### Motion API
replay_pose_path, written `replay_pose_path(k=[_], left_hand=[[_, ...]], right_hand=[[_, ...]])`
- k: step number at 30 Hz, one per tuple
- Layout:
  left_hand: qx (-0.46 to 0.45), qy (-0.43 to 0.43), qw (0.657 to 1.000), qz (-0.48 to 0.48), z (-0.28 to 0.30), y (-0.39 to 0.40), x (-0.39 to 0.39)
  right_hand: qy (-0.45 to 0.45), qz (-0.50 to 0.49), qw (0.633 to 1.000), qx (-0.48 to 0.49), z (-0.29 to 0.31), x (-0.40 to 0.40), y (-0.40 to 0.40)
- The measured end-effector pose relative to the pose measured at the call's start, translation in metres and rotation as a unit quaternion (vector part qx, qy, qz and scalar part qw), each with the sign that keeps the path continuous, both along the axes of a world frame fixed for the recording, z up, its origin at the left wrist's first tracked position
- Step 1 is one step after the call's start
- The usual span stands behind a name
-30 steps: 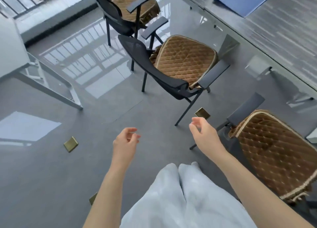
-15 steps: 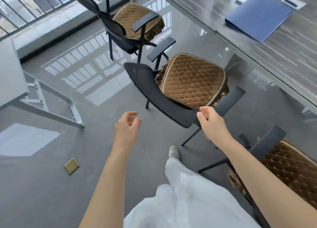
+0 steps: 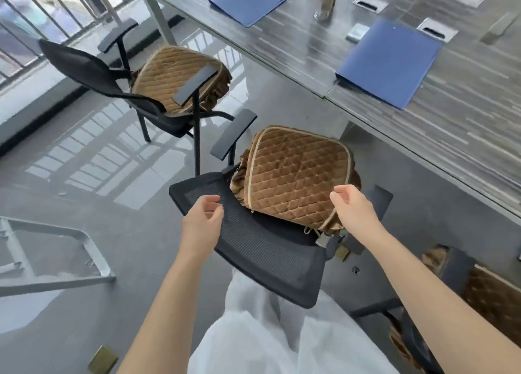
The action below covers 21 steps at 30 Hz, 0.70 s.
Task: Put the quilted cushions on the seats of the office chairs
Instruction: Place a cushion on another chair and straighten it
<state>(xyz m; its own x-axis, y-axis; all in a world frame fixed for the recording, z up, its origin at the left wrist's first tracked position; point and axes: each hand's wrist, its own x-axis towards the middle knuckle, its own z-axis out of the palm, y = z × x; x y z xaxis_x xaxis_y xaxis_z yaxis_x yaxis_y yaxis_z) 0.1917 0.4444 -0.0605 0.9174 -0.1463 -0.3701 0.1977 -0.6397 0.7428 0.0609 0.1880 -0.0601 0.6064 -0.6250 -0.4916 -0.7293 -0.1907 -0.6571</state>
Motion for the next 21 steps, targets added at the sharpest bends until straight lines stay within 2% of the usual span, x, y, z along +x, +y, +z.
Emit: replay_pose_path(k=[3,6,12,21], left_hand=[[0.021,0.009,0.999,-0.038,-0.013,-0.026,0.046],[0.039,0.054,0.994,-0.09,-0.034,-0.049,0.088],[0.087,0.131,0.973,-0.168,-0.082,-0.086,0.166],[0.172,0.202,0.94,-0.215,-0.167,-0.134,0.212]], right_hand=[[0.015,-0.043,0.999,0.003,-0.014,0.021,-0.013],[0.043,-0.092,0.995,0.015,-0.029,0.034,-0.02],[0.122,-0.211,0.968,0.054,-0.064,0.043,-0.021],[0.176,-0.273,0.941,0.093,-0.142,0.053,-0.026]])
